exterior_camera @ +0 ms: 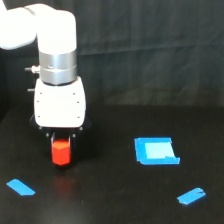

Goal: Pick up the red object from the table

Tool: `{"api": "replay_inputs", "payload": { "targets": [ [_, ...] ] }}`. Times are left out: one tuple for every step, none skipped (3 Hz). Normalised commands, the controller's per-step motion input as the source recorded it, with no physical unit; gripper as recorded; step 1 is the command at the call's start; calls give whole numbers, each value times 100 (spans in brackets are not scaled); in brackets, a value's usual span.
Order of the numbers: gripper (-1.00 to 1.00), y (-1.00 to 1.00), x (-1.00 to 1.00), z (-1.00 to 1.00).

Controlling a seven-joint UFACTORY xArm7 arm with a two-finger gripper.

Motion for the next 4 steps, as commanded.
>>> {"api": "replay_inputs", "payload": {
  "targets": [
    [-100,13,10,100],
    [-100,7,16,95],
    [-91,21,18,100],
    [-97,14,12,100]
  ]
}}
